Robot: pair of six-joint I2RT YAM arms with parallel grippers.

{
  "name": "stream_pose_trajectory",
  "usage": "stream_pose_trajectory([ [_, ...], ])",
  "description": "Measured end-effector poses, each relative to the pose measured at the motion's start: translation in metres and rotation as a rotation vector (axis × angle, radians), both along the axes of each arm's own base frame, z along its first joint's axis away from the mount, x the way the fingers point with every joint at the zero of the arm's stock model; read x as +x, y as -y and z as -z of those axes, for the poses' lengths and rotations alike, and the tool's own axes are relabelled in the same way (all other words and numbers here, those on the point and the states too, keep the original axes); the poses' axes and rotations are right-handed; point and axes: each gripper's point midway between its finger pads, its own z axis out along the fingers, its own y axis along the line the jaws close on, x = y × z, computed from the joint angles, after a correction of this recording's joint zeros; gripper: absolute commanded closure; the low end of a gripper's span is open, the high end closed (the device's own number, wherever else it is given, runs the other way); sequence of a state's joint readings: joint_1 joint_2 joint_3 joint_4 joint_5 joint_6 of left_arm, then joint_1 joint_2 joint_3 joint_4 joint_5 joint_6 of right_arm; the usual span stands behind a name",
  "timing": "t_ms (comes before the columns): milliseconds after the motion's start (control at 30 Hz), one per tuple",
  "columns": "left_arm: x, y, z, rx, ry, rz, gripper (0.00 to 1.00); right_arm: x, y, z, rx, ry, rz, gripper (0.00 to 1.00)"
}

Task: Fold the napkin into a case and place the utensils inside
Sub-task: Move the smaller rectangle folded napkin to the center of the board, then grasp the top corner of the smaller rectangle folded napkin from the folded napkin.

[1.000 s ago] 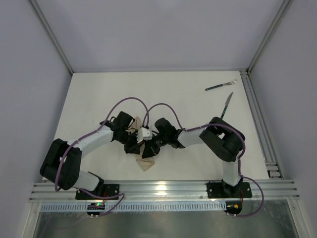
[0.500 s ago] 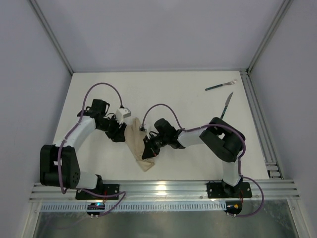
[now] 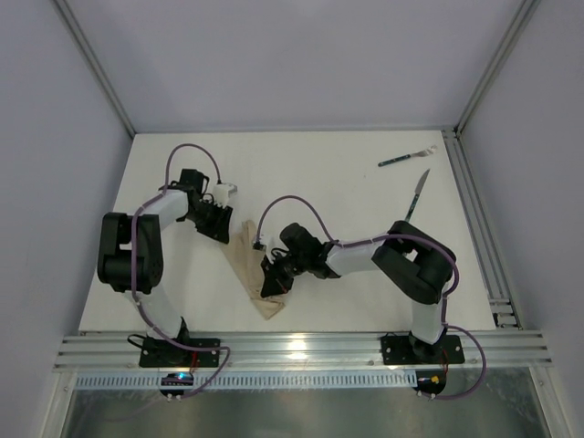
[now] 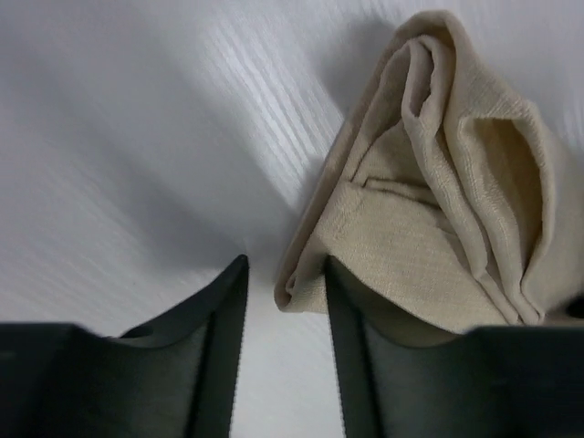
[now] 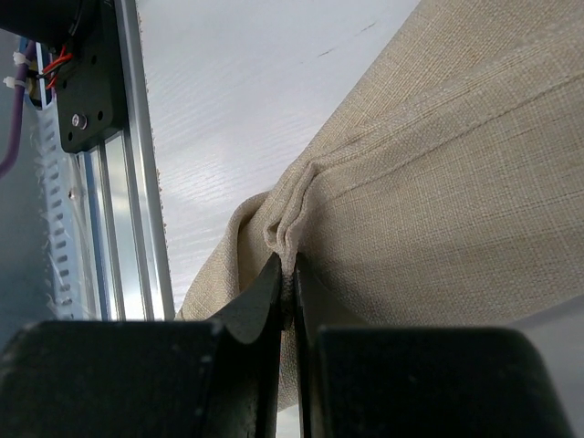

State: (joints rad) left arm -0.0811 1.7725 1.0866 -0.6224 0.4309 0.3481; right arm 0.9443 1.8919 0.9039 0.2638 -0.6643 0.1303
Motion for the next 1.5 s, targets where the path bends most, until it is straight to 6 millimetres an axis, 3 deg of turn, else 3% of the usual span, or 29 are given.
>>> stream_pose_trajectory([
  [67, 0.004, 0.003, 0.002, -0.017, -0.006, -0.006, 0.87, 0.000, 0.000, 0.000, 0.000, 0.009, -0.007, 0.96],
  [167, 0.002, 0.012, 0.004, -0.061, -0.033, 0.001, 1.00, -0.001, 0.000, 0.000, 0.000, 0.017, -0.016, 0.96],
  [433, 0.009, 0.039, 0.001, -0.082, -0.022, 0.070, 1.00, -0.005, 0.000, 0.000, -0.004, 0.011, -0.026, 0.96],
  [667, 0.044, 0.112, -0.003, -0.088, 0.015, 0.231, 1.00, 0.006, -0.005, -0.001, -0.035, 0.006, 0.051, 0.96],
  [733, 0.050, 0.136, -0.004, -0.091, 0.023, 0.284, 0.88, 0.012, -0.006, -0.002, -0.050, -0.002, 0.095, 0.96],
  [767, 0.052, 0.148, -0.005, -0.092, 0.030, 0.314, 0.72, 0.015, -0.007, -0.002, -0.063, -0.010, 0.119, 0.96],
  [800, 0.055, 0.160, -0.005, -0.095, 0.045, 0.346, 0.66, 0.017, -0.007, -0.002, -0.072, -0.015, 0.133, 0.96],
  [833, 0.057, 0.172, -0.007, -0.099, 0.054, 0.371, 0.53, 0.019, -0.008, -0.002, -0.084, -0.027, 0.151, 0.96],
  [867, 0.058, 0.190, -0.013, -0.110, 0.071, 0.410, 0.53, 0.022, -0.010, -0.002, -0.105, -0.045, 0.177, 0.96],
  [900, 0.058, 0.192, -0.018, -0.108, 0.076, 0.415, 0.49, 0.022, -0.011, -0.001, -0.116, -0.052, 0.188, 0.96],
  [933, 0.060, 0.193, -0.024, -0.103, 0.078, 0.413, 0.43, 0.024, -0.012, -0.001, -0.125, -0.059, 0.200, 0.96],
  [1000, 0.069, 0.188, -0.038, -0.104, 0.089, 0.379, 0.41, 0.029, -0.016, -0.002, -0.137, -0.064, 0.219, 0.96],
  [1067, 0.079, 0.171, -0.052, -0.110, 0.099, 0.318, 0.40, 0.034, -0.019, -0.002, -0.146, -0.069, 0.244, 0.96],
  [1167, 0.089, 0.123, -0.080, -0.115, 0.125, 0.185, 0.41, 0.041, -0.019, -0.002, -0.153, -0.088, 0.281, 0.96],
  [1233, 0.084, 0.086, -0.098, -0.101, 0.148, 0.109, 0.41, 0.045, -0.020, -0.002, -0.156, -0.104, 0.298, 0.96],
  [1333, 0.053, 0.043, -0.121, -0.060, 0.172, 0.038, 0.41, 0.054, -0.026, -0.002, -0.159, -0.127, 0.317, 0.96],
  [1400, 0.024, 0.034, -0.129, -0.043, 0.178, 0.053, 0.42, 0.063, -0.035, -0.003, -0.149, -0.147, 0.326, 0.96],
  [1500, -0.016, 0.025, -0.126, -0.021, 0.136, 0.095, 0.43, 0.076, -0.046, -0.003, -0.127, -0.194, 0.340, 0.96],
])
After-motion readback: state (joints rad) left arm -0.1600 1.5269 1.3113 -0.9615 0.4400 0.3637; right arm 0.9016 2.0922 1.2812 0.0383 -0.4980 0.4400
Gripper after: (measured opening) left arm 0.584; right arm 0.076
